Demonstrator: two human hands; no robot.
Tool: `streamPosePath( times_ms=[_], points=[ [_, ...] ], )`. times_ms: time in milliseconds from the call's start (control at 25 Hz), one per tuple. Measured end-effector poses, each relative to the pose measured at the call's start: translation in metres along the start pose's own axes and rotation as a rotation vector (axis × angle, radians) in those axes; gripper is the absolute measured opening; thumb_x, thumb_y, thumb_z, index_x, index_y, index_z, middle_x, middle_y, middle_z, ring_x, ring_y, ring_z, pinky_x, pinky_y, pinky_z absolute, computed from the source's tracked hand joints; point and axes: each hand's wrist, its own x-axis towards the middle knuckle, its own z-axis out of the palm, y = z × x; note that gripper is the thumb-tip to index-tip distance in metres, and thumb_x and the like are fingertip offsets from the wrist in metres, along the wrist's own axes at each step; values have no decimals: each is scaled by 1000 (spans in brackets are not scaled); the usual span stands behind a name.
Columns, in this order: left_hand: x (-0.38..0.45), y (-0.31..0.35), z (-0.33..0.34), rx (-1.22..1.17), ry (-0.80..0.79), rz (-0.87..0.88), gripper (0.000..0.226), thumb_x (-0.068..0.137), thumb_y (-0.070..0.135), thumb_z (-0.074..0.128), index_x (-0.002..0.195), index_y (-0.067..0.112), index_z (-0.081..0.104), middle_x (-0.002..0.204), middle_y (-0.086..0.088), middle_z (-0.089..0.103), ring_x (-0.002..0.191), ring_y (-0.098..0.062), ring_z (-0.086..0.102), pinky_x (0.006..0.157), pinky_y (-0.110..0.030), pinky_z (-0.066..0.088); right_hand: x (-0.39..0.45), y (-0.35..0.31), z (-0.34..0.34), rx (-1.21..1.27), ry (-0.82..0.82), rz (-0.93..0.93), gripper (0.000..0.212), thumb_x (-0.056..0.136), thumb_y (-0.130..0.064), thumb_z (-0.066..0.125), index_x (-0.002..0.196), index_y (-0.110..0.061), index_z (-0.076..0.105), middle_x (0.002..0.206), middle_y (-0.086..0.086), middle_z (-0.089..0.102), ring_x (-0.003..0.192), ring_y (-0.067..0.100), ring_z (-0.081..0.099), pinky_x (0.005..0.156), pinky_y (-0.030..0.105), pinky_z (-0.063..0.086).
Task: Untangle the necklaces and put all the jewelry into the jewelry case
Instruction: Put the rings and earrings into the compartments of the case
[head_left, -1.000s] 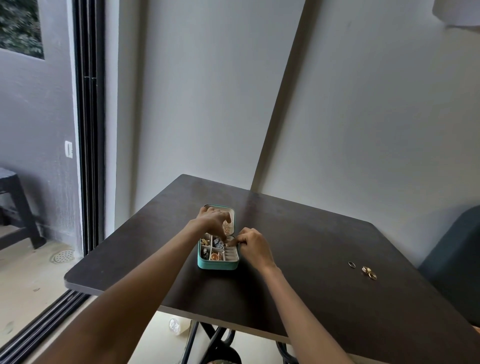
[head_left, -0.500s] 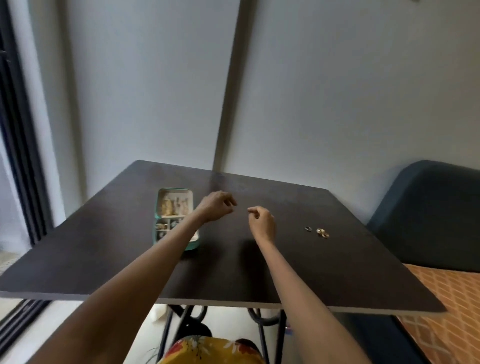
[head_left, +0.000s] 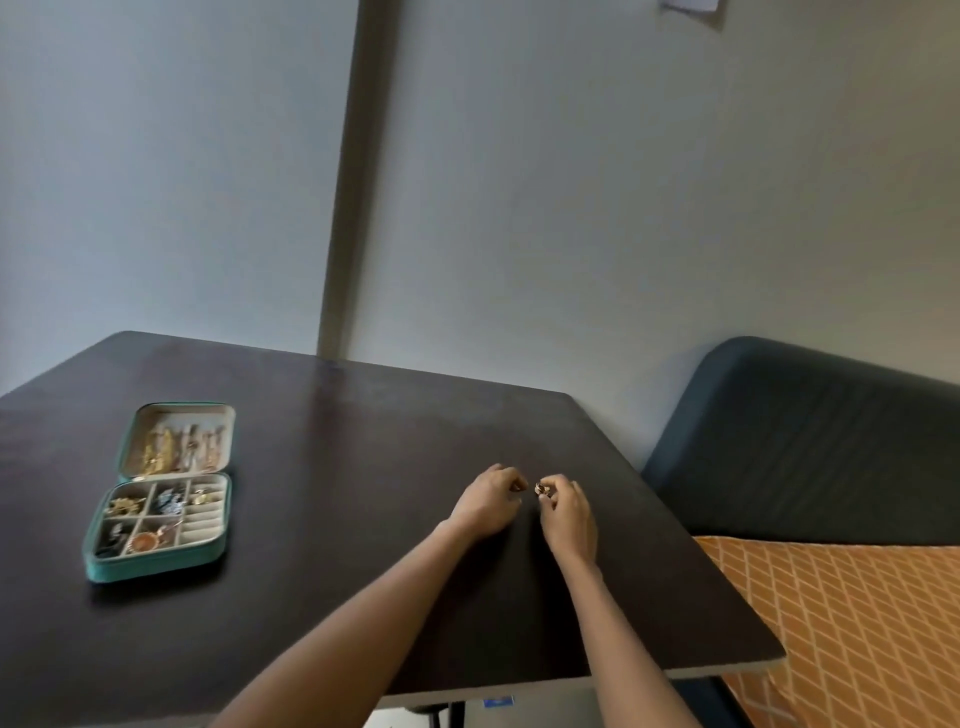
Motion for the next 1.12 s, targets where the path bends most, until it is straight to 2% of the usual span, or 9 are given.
streamPosePath(
  times_ms=[280,440,520,600,720,800,880,960,1120],
  points=[
    [26,-6,7,47,30,-17,28,88,11,50,113,14,61,116,-5,56,106,-21,57,90,-31,45,23,1,3,-94,-24,-3,17,93,-23,57,101,-15,69,108,2,66,99,21,61,74,29,45],
    [29,-11,3,-41,57,-66,22,88,16,58,108,14,67,113,-4,62,106,-20,58,88,-29,45,22,2,2,149,-175,1,19,91,-29,59,101,-19,72,100,-7,67,96,14,62,70,25,42],
    [24,-15,0,-133,81,-93,21,85,15,64,105,14,70,107,-2,68,101,-16,62,84,-24,46,15,-2,-1,423,-258,52,16,91,-27,60,98,-19,72,93,-9,70,91,8,64,70,18,46],
    [15,-20,-5,-207,100,-98,19,81,16,71,99,15,73,99,-1,72,94,-13,65,82,-22,49,6,-9,-2,631,-282,138,12,91,-22,61,95,-18,72,78,-12,67,72,-1,59,61,11,43],
    [4,-26,-9,-229,153,-97,8,80,17,73,87,16,76,90,1,73,84,-6,64,81,-23,52,-1,-11,-1,707,-272,216,12,91,-20,61,92,-16,72,62,-11,54,49,2,41,45,13,33],
    [-2,-27,-12,-200,164,-136,8,80,13,69,80,18,75,87,3,73,84,-7,64,80,-26,53,-1,-12,-2,581,-251,206,15,91,-20,60,88,-11,72,62,-5,54,49,7,41,42,18,34],
    [-3,-29,-15,-187,171,-173,9,79,13,68,76,19,74,86,4,72,85,-9,65,79,-27,53,1,-13,1,304,-230,134,21,90,-21,59,83,-5,70,58,0,55,45,10,47,42,19,39],
    [-3,-31,-21,-196,175,-191,8,78,14,69,77,19,74,86,4,73,85,-9,65,80,-27,53,4,-18,1,137,-240,79,17,88,-21,61,77,-11,69,59,1,58,48,11,54,44,20,45],
    [-4,-32,-32,-176,185,-154,7,79,16,72,84,15,76,91,1,73,89,-10,65,80,-22,50,6,-24,0,27,-240,77,5,81,-23,70,77,-22,71,74,2,66,68,16,60,68,33,55]
  ],
)
